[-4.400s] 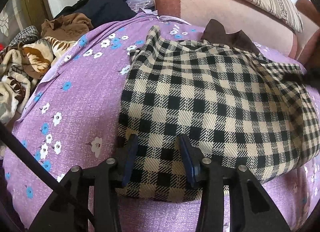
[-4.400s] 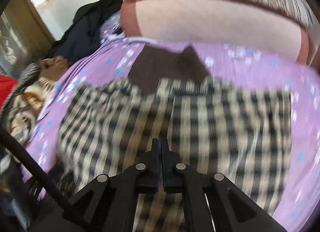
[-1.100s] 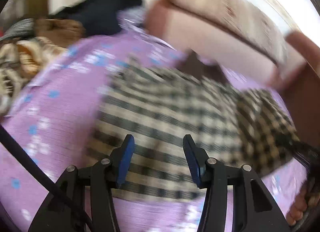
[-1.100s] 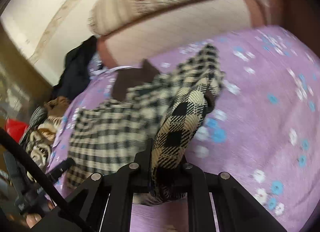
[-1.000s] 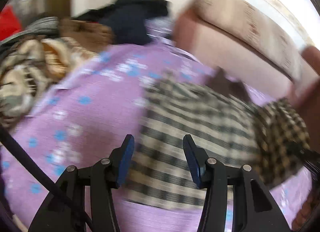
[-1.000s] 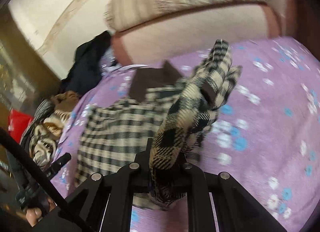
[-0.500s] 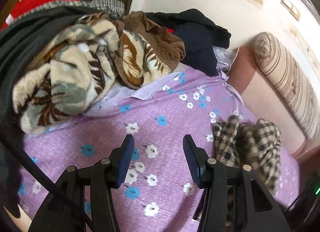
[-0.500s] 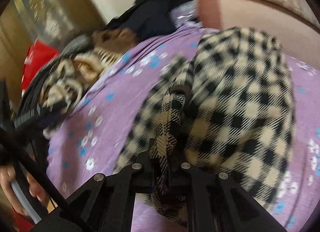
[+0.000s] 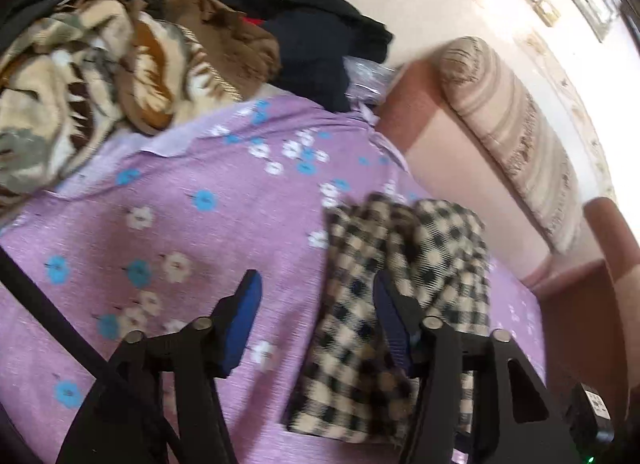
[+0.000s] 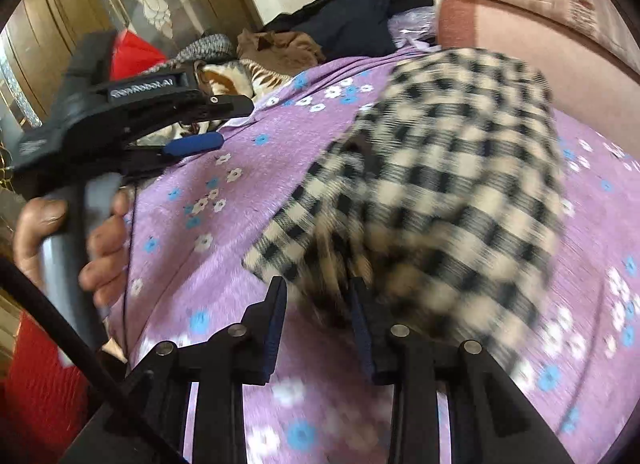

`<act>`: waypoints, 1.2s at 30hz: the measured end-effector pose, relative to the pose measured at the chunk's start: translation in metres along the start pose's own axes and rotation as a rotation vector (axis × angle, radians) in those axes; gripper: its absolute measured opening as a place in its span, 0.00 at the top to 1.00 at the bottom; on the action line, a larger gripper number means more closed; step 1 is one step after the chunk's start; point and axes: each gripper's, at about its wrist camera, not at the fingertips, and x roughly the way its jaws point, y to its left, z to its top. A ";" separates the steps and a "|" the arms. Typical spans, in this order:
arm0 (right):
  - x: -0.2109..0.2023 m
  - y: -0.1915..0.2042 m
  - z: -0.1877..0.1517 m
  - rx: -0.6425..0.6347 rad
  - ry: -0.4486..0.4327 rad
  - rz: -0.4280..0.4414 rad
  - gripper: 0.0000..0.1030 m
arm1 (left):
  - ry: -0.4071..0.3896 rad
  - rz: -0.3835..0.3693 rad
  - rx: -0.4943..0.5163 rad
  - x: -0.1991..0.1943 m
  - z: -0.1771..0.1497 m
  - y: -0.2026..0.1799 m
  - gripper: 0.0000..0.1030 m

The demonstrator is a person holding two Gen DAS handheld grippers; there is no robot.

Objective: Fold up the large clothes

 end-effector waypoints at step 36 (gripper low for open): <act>-0.029 -0.072 0.082 0.203 -0.143 -0.104 0.66 | 0.163 0.018 0.269 0.037 -0.042 -0.045 0.93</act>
